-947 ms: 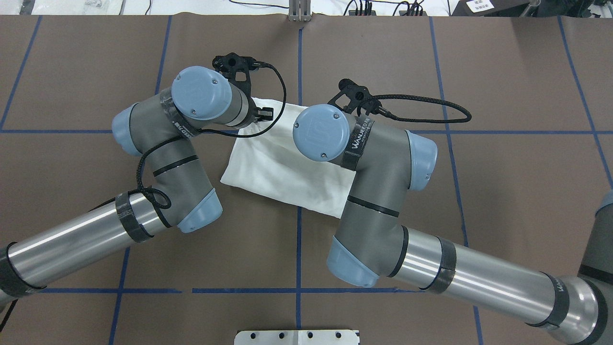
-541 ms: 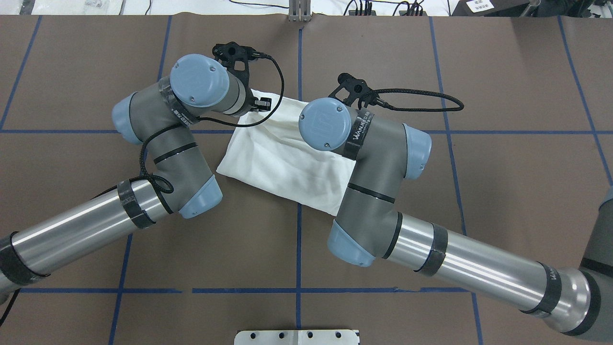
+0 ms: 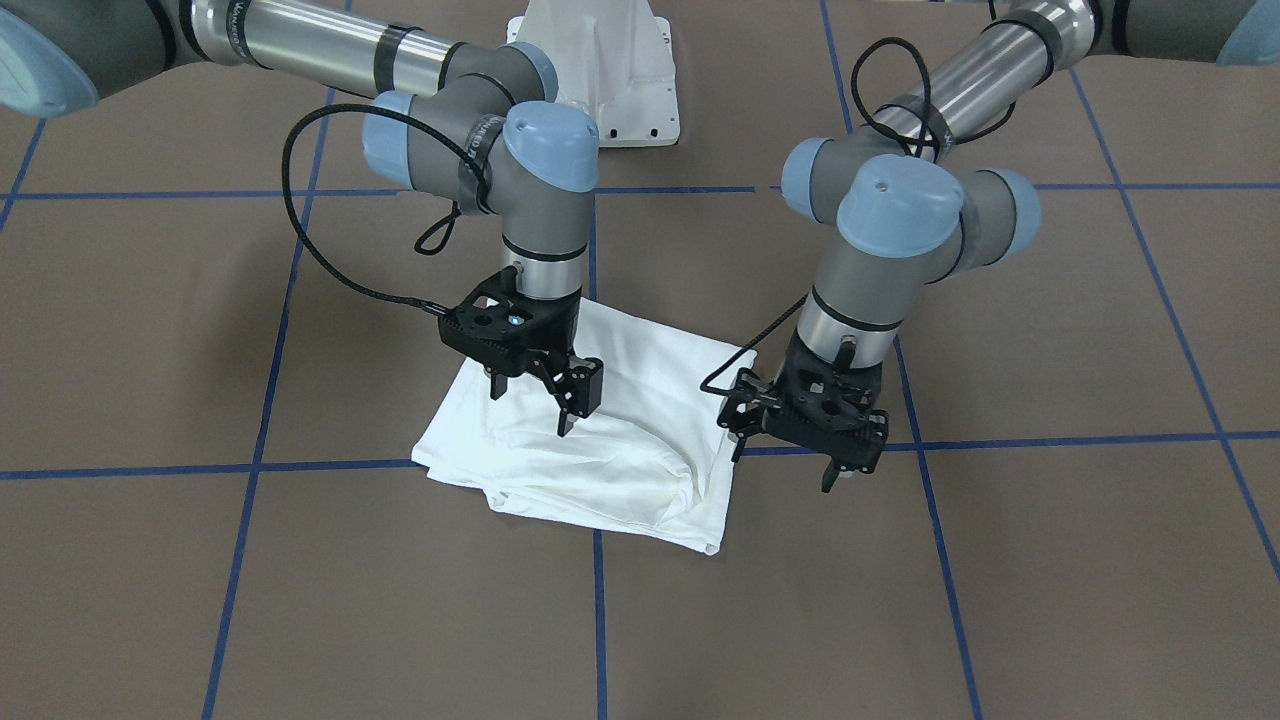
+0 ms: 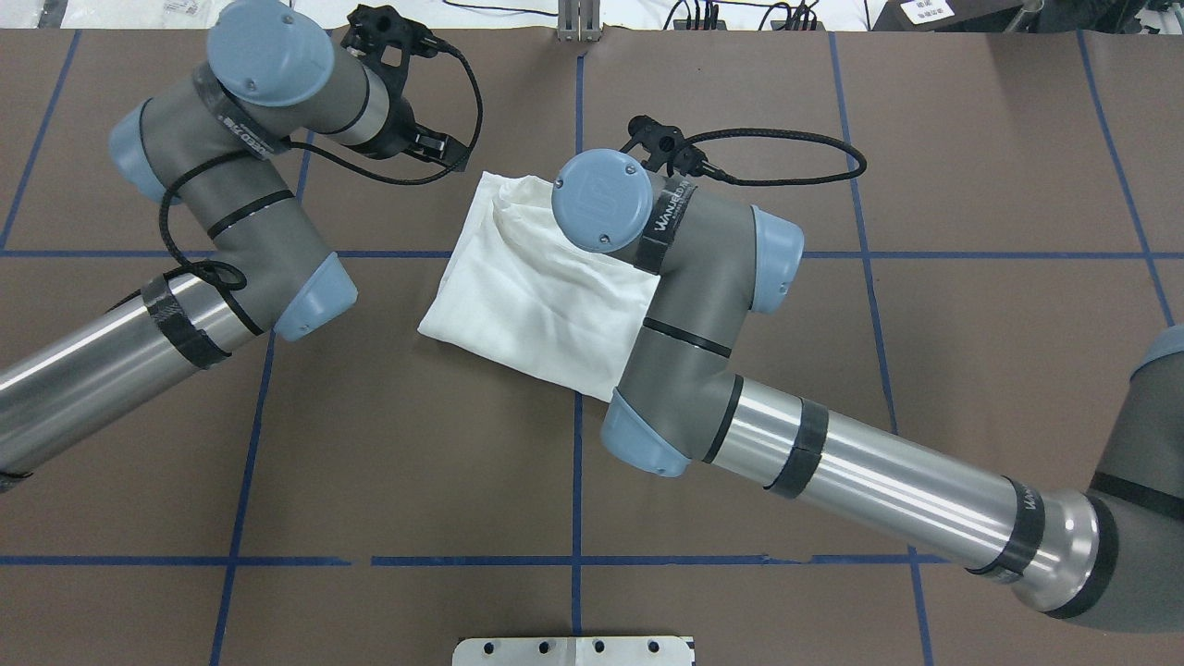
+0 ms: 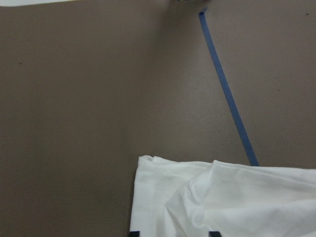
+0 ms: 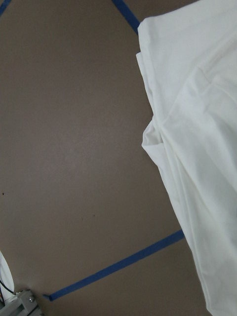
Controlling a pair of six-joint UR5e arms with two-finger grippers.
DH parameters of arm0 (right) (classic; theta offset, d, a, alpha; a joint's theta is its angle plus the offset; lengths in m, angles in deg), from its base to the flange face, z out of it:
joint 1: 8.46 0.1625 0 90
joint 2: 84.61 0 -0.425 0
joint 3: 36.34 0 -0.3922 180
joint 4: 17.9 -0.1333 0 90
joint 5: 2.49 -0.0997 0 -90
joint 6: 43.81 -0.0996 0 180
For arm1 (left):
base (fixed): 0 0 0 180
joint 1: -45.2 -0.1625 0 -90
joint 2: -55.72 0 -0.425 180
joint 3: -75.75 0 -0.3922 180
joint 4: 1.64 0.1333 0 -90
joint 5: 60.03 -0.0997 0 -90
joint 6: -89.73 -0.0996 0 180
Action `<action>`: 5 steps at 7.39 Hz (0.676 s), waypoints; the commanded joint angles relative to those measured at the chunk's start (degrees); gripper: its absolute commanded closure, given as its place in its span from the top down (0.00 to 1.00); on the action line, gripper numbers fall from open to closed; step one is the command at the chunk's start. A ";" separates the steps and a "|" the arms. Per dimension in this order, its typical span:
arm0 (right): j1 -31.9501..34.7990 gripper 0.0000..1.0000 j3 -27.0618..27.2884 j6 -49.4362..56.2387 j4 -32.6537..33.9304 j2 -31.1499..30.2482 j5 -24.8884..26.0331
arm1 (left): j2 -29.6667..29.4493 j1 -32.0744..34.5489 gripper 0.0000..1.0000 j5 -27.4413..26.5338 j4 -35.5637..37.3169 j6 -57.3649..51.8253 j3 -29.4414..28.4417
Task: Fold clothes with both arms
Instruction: 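Raise the left gripper away while the right gripper presses the fold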
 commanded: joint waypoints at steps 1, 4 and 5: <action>-0.46 1.00 -9.35 -0.19 -0.52 6.39 0.10 | 1.44 1.07 1.00 0.80 -1.31 -2.48 0.17; -1.42 0.89 -16.22 -11.83 -0.52 11.58 0.37 | 1.53 1.42 1.00 0.81 -1.40 -2.48 0.25; -2.13 0.85 -16.76 -13.27 -0.61 12.03 1.24 | 1.53 1.85 1.00 0.89 -1.40 -2.57 0.25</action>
